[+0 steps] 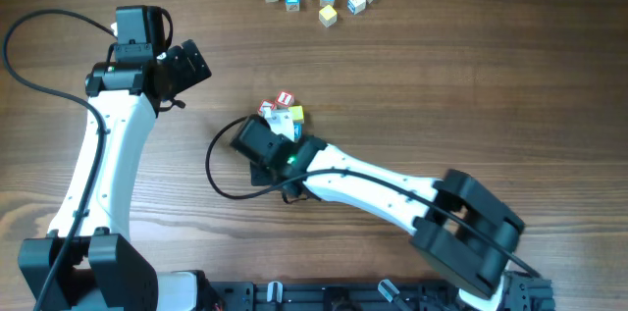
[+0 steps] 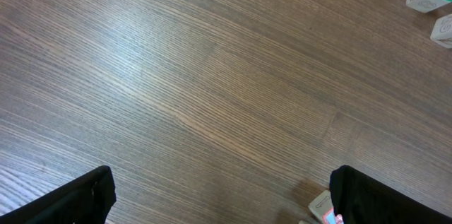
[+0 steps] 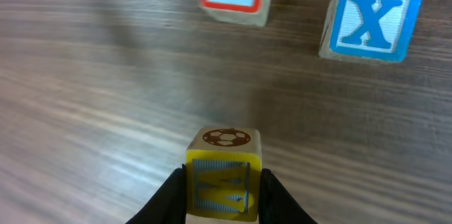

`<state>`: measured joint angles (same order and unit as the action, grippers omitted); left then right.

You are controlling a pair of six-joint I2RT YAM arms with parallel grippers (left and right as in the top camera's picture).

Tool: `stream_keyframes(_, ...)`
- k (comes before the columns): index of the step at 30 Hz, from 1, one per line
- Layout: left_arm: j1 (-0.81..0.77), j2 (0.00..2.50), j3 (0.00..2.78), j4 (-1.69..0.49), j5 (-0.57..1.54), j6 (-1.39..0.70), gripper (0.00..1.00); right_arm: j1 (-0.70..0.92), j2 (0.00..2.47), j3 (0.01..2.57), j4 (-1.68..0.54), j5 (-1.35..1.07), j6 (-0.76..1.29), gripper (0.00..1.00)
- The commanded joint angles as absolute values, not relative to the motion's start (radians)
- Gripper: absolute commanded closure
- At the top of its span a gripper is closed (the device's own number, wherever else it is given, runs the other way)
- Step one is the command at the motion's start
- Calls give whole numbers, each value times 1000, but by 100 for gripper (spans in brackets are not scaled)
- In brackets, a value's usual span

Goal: Form a circle
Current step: 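Swing the right gripper with the 'M' block below the blue 'X' block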

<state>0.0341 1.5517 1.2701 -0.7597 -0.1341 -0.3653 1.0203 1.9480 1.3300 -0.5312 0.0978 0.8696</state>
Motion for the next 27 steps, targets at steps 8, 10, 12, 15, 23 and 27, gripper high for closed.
stream_keyframes(8,37,1541,1280,-760,-148,-375,0,1021,2004,1333,-513,203,927,71)
stream_keyframes(10,37,1541,1280,-760,-147,-375,0,1020,2006,1333,-513,207,945,67)
stream_keyframes(12,37,1541,1280,-760,-148,-375,0,1020,2006,1333,-501,222,946,64)
stream_keyframes(15,37,1541,1280,-760,-148,-375,0,1020,2006,1333,-498,221,946,46)
stream_keyframes(23,37,1541,1280,-760,-148,-375,0,1020,1943,1360,-535,202,943,47)
stream_keyframes(27,37,1541,1280,-760,-148,-375,0,1021,1855,1360,-559,198,943,59)
